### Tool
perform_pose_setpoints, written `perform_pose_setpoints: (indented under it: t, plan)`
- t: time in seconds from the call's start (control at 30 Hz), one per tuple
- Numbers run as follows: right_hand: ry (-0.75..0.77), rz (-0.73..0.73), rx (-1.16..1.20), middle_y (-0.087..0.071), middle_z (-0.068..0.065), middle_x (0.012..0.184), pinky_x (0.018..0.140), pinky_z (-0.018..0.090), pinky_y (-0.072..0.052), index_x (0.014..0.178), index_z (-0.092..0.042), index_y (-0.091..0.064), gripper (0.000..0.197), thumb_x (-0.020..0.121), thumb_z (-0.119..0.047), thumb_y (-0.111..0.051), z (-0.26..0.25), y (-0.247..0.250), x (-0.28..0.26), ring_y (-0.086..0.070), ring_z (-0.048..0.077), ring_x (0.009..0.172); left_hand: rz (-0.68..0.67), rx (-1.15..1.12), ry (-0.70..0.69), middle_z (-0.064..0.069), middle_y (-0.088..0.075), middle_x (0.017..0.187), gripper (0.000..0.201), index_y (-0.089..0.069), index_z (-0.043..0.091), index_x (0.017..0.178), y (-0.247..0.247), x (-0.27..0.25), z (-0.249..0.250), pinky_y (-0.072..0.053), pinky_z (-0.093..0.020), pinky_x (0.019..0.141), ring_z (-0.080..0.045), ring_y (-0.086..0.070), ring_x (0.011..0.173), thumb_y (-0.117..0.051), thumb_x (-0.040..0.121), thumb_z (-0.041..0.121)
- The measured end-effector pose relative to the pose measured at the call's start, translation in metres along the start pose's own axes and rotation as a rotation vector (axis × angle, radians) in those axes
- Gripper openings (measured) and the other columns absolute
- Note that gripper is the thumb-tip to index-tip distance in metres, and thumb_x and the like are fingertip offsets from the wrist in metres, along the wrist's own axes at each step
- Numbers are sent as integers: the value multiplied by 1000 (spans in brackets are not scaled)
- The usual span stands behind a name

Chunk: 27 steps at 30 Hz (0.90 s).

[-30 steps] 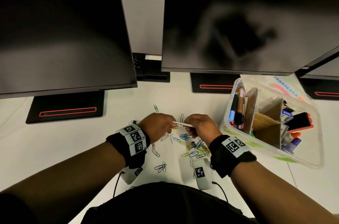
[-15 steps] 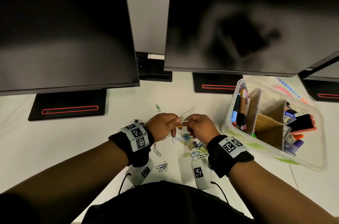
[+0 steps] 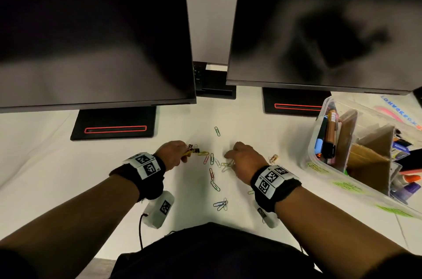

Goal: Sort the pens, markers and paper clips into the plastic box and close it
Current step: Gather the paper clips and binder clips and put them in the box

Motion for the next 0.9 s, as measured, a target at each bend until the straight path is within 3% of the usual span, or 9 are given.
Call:
perform_pose_setpoints:
  t: [0.1,0.2,0.3,0.43,0.5,0.57,0.63,0.77,0.9]
  plan:
    - [-19,23,-33,-50,12,119,90,35,-46,113,-13,-59,26,90,-12,-49,2,-1,6,-50,31,111,67,22,32,-4,-48,61,36,-47,13,65,15,-3,-13,-25,-11,33,-14,-34,48,-35,99,18]
    - [-36,27,-37,-54,11,114,85,32,-44,102,-10,-62,16,89,-13,-53,6,4,5,-54,29,106,111,92,40,-1,-47,61,44,-44,14,64,28,-5,-24,-28,-20,45,-14,-35,50,-31,100,35]
    - [-98,82,111,-63,9,104,78,27,-41,99,-9,-63,14,90,-17,-56,12,22,-4,-59,26,96,105,91,13,0,-45,63,47,-43,13,69,32,-7,-29,-29,-24,49,-15,-34,53,-30,97,48]
    - [-146,211,478,-63,-8,70,58,7,-38,87,-10,-58,3,90,-9,-57,18,59,-33,-57,-6,59,31,404,-115,3,-45,66,35,-42,19,69,20,-6,-20,-34,-22,59,-14,-41,63,-50,92,44]
    - [-174,288,583,-66,-4,66,48,4,-37,84,-14,-55,8,91,-11,-56,23,81,-52,-54,-8,47,-36,498,-184,4,-45,67,31,-39,23,68,6,-7,-6,-33,-21,60,-18,-43,69,-50,93,38]
    - [-217,398,598,-67,-2,62,44,7,-36,84,-16,-57,7,91,-15,-56,33,104,-70,-51,-4,43,-85,466,-252,-2,-50,72,28,-44,16,74,-9,-6,13,-39,-30,67,-22,-46,73,-45,96,33]
    - [-263,499,624,-66,-2,60,49,13,-38,83,-18,-60,11,92,-18,-55,45,122,-87,-52,2,47,-118,376,-311,-6,-51,74,28,-47,12,77,-24,-7,39,-42,-35,75,-22,-47,73,-42,98,30]
    - [-341,604,644,-63,-3,64,65,22,-45,86,-16,-63,12,93,-16,-54,74,143,-112,-57,11,61,-190,194,-400,2,-45,62,34,-45,21,66,-55,-15,97,-36,-25,63,-14,-40,59,-40,99,26]
    - [-430,674,634,-63,-1,73,66,26,-47,88,-17,-67,17,92,-9,-52,116,155,-138,-53,11,60,-215,233,-534,4,-47,62,34,-46,24,66,-83,-25,153,-37,-21,61,-9,-43,58,-39,99,27]
Point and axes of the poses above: each hand's wrist, its own x-axis towards the middle knuckle, its own y-axis out of the back of the hand, z = x × y, the point moved 5 cm from there along x, towards the middle knuckle
